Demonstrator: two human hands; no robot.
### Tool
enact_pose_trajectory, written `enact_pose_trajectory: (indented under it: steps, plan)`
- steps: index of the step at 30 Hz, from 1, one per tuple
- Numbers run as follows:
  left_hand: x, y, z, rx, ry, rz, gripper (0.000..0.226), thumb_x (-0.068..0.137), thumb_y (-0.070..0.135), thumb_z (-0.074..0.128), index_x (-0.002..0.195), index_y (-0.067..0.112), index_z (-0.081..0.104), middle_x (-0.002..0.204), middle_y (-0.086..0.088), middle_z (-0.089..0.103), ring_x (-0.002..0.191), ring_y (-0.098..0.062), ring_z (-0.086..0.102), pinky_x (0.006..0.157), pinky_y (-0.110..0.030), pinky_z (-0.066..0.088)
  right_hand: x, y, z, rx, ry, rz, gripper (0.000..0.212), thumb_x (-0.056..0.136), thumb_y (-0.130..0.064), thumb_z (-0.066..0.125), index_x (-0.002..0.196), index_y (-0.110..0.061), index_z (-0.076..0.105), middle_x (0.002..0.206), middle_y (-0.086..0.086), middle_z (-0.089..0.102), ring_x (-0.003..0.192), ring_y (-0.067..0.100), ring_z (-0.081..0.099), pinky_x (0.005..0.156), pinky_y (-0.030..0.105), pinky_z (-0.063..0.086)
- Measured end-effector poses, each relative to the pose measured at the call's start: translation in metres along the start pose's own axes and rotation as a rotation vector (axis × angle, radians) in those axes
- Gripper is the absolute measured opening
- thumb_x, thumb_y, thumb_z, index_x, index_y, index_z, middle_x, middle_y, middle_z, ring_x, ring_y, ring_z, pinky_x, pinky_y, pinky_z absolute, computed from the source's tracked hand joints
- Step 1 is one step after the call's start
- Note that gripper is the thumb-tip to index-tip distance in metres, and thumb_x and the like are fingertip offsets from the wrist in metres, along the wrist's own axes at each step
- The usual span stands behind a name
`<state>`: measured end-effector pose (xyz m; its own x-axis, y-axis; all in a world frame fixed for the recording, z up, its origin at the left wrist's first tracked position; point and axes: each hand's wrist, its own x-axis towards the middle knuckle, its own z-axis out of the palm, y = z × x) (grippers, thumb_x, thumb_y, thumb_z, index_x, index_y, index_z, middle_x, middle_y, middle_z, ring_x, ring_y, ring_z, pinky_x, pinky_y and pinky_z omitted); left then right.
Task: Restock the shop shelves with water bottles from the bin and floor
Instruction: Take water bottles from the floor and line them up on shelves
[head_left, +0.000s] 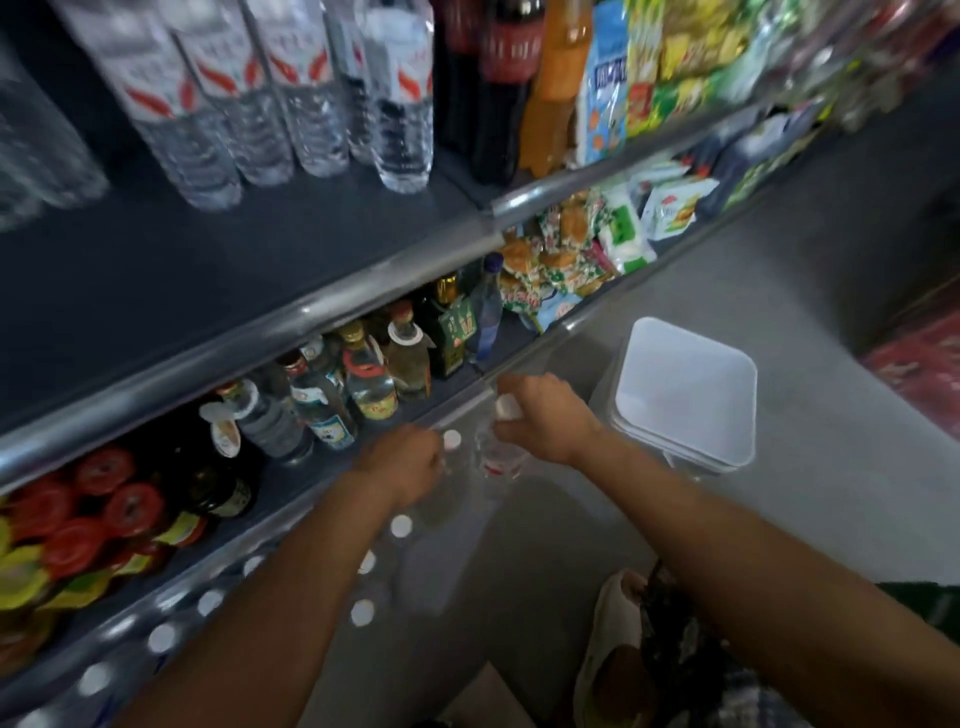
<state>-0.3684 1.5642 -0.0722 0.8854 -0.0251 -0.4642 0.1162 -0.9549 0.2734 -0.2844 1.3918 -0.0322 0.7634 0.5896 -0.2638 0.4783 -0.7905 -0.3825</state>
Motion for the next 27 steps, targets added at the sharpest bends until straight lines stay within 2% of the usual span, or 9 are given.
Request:
enact_pose_trajectory:
  steps: [2,6,8,13,20,23,25,27]
  plan:
    - [-0.017,-0.005,-0.026,0.016,0.096,0.020,0.016,0.094,0.029,0.047,0.089,0.021,0.060,0.106,-0.011,0.064,0.097,-0.030,0.060,0.070,-0.033,0.042,-0.007,-0.024,-0.030,0.011,0.071,-0.047,0.031,0.078,-0.029,0.069,0.099,-0.010,0.058,0.099,0.016,0.063,0.093,0.036,0.058,0.075,0.042,0.050]
    - [-0.047,-0.016,-0.081,0.011,0.247,0.015,0.022,0.094,0.032,0.046,0.096,0.018,0.064,0.106,-0.009,0.065,0.097,-0.028,0.060,0.074,-0.033,0.046,-0.016,-0.072,-0.087,0.045,0.218,-0.140,0.026,0.075,-0.025,0.071,0.085,-0.005,0.057,0.085,0.014,0.063,0.081,0.033,0.059,0.067,0.042,0.049]
    - [-0.059,-0.019,-0.108,0.037,0.307,0.019,0.023,0.094,0.032,0.047,0.098,0.018,0.065,0.107,-0.010,0.066,0.099,-0.030,0.061,0.079,-0.036,0.050,-0.020,-0.094,-0.113,0.049,0.296,-0.176,0.027,0.075,-0.025,0.071,0.085,-0.004,0.059,0.086,0.014,0.064,0.081,0.031,0.059,0.066,0.040,0.047]
    - [-0.090,-0.029,-0.163,0.022,0.468,-0.018,0.018,0.093,0.033,0.048,0.089,0.023,0.063,0.099,-0.007,0.066,0.092,-0.031,0.061,0.067,-0.033,0.044,-0.016,-0.141,-0.158,0.087,0.449,-0.283,0.024,0.076,-0.024,0.070,0.078,-0.004,0.058,0.076,0.009,0.061,0.071,0.025,0.055,0.055,0.031,0.031]
    - [-0.103,-0.056,-0.202,-0.020,0.572,-0.070,0.015,0.094,0.034,0.050,0.084,0.028,0.059,0.090,0.002,0.057,0.081,-0.022,0.051,0.066,-0.031,0.040,0.025,-0.175,-0.188,0.153,0.557,-0.378,0.021,0.077,-0.024,0.066,0.082,-0.006,0.056,0.078,0.008,0.061,0.071,0.025,0.056,0.058,0.035,0.042]
    - [-0.097,-0.066,-0.210,-0.018,0.578,-0.112,0.016,0.094,0.035,0.050,0.092,0.026,0.063,0.095,-0.002,0.061,0.088,-0.026,0.056,0.069,-0.031,0.041,0.052,-0.182,-0.195,0.127,0.564,-0.391,0.021,0.078,-0.024,0.063,0.089,-0.007,0.056,0.081,0.006,0.063,0.073,0.024,0.057,0.058,0.032,0.044]
    - [-0.090,-0.071,-0.214,-0.028,0.577,-0.129,0.018,0.094,0.035,0.050,0.095,0.024,0.065,0.098,-0.002,0.063,0.092,-0.027,0.059,0.071,-0.032,0.044,0.072,-0.184,-0.199,0.108,0.566,-0.413,0.019,0.079,-0.023,0.063,0.088,-0.008,0.054,0.081,0.005,0.061,0.073,0.025,0.058,0.053,0.029,0.040]
    - [-0.083,-0.075,-0.216,-0.041,0.580,-0.143,0.019,0.095,0.034,0.049,0.096,0.023,0.065,0.099,-0.002,0.064,0.094,-0.026,0.059,0.073,-0.033,0.045,0.094,-0.186,-0.204,0.068,0.571,-0.425,0.022,0.079,-0.023,0.063,0.090,-0.007,0.054,0.085,0.008,0.062,0.075,0.026,0.057,0.055,0.030,0.039]
